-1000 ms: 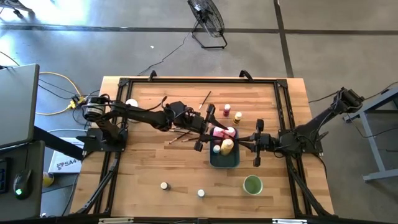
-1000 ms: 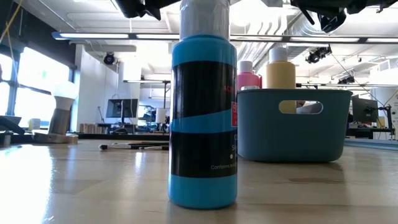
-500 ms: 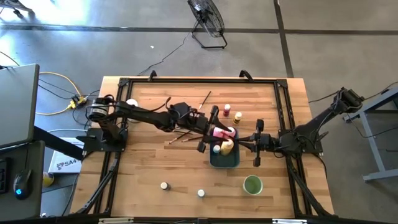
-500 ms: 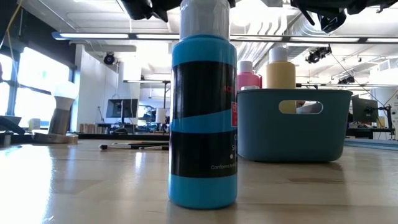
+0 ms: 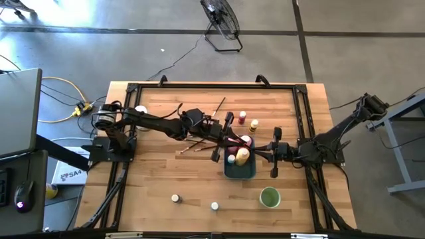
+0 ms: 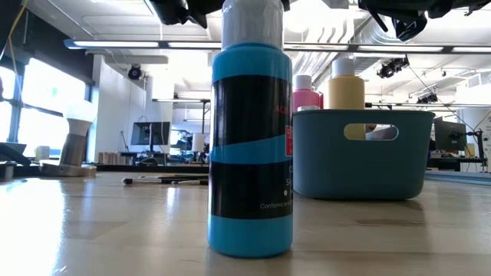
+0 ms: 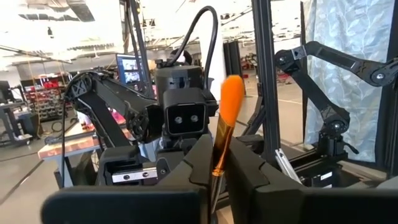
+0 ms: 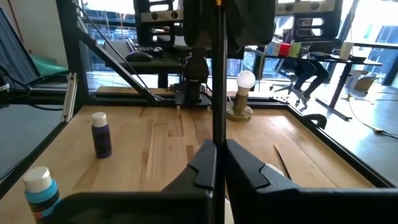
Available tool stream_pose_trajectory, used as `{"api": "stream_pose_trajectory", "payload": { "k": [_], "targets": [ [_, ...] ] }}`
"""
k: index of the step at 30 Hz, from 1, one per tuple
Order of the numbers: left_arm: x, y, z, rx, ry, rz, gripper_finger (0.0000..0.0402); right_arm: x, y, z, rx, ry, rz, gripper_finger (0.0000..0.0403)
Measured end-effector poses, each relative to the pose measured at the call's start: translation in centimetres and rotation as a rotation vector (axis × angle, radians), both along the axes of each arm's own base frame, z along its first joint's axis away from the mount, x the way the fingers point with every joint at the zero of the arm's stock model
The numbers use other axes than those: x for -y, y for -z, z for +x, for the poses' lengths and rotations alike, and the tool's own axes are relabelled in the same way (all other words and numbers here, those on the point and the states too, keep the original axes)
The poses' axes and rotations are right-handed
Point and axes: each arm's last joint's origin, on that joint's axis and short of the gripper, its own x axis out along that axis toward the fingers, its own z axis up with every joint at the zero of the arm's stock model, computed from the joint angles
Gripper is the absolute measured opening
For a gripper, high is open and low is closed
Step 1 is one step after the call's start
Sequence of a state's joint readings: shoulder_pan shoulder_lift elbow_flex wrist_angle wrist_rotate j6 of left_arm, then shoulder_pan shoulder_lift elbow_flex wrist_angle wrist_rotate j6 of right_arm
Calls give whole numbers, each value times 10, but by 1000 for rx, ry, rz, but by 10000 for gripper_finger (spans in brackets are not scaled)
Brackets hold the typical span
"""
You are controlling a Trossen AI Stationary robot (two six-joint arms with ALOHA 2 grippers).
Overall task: Pick & Place Paint Supplies
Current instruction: Put the black and gold paint brush into the green cup
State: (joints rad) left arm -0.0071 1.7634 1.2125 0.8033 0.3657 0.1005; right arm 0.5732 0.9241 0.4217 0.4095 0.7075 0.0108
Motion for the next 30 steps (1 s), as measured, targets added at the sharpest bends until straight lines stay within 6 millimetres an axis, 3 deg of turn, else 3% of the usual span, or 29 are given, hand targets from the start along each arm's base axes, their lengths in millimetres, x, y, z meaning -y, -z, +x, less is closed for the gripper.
{"api": "stream_pose_trajectory", "payload": {
  "k": [4, 10, 19, 30],
  "targets": [
    [0, 0, 0, -4, 6, 1, 32, 0, 0, 0, 0, -2, -1, 13],
    [0, 1, 0, -14, 6, 2, 14, 0, 0, 0, -1, -3, -1, 26],
    [1, 5, 1, -63, 16, -3, 15, 5, -10, -6, 57, 52, -1, 93],
    [0, 9, 2, -101, -9, -8, 15, 3, -30, -5, 67, -33, 39, 155]
  ]
}}
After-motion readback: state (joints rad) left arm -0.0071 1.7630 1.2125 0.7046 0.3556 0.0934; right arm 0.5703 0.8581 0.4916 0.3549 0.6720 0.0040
